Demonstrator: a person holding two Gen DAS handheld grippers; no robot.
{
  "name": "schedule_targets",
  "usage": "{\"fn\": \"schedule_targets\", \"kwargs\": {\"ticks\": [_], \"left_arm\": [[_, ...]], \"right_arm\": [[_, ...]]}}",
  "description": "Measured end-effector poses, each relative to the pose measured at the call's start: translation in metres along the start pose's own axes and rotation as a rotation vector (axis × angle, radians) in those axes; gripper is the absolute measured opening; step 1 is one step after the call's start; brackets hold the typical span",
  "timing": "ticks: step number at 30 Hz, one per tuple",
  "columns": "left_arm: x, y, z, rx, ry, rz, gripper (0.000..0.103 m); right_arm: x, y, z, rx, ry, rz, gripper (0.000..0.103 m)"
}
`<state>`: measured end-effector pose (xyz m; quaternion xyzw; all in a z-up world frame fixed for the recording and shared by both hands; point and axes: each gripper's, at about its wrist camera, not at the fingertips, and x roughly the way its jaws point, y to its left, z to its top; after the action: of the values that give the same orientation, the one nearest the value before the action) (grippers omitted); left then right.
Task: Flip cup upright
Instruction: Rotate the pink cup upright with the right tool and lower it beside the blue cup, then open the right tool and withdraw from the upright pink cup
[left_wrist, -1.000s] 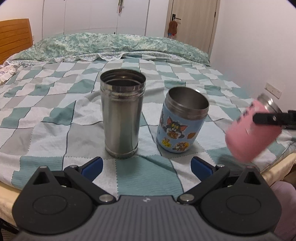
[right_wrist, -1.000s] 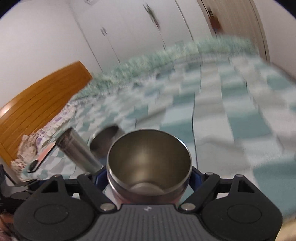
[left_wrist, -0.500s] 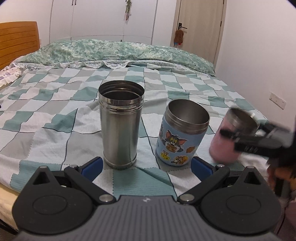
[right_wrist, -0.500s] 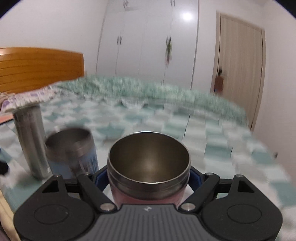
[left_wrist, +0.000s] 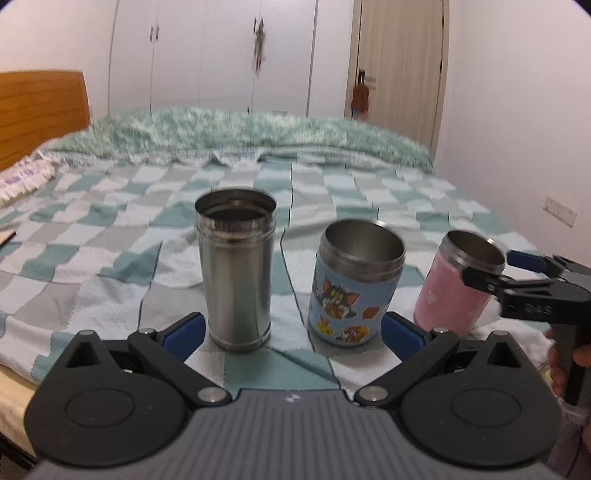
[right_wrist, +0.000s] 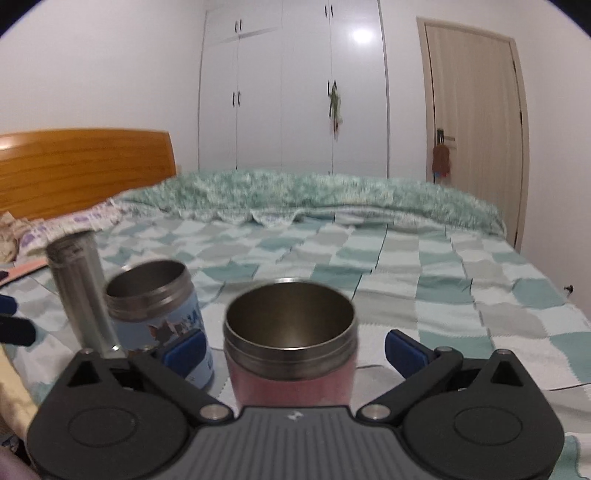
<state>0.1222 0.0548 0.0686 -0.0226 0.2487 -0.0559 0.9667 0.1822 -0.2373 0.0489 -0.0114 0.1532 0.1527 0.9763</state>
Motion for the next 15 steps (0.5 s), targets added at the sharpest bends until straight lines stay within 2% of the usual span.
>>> {"fn": "schedule_targets", "kwargs": {"ticks": [4, 7, 9, 12, 15], "left_arm": [[-0.023, -0.008, -0.014, -0.014, -0.112, 0.018, 0.103], [-0.036, -0.013, -0.029, -0.031, -0.167, 0.025, 0.103], [-0.042, -0.016, -0.04, -0.045, -0.194, 0.033, 0.103], [-0.051, -0.024, -0.06, -0.014, -0.255, 0.056, 0.103], [-0.055, -0.034, -0.076, 0.012, -0.274, 0.079, 0.103]], "right_arm": [[-0.048, 0.001, -0.006, -0.02, -0.1, 0.009, 0.103], [-0.077, 0.0, -0.015, -0.031, -0.135, 0.01, 0.103], [-0.092, 0.001, -0.024, -0.038, -0.147, 0.009, 0.103], [-0.109, 0.001, -0.042, -0.066, -0.153, -0.022, 0.103], [-0.116, 0.002, -0.056, -0.098, -0.136, -0.056, 0.103]]}}
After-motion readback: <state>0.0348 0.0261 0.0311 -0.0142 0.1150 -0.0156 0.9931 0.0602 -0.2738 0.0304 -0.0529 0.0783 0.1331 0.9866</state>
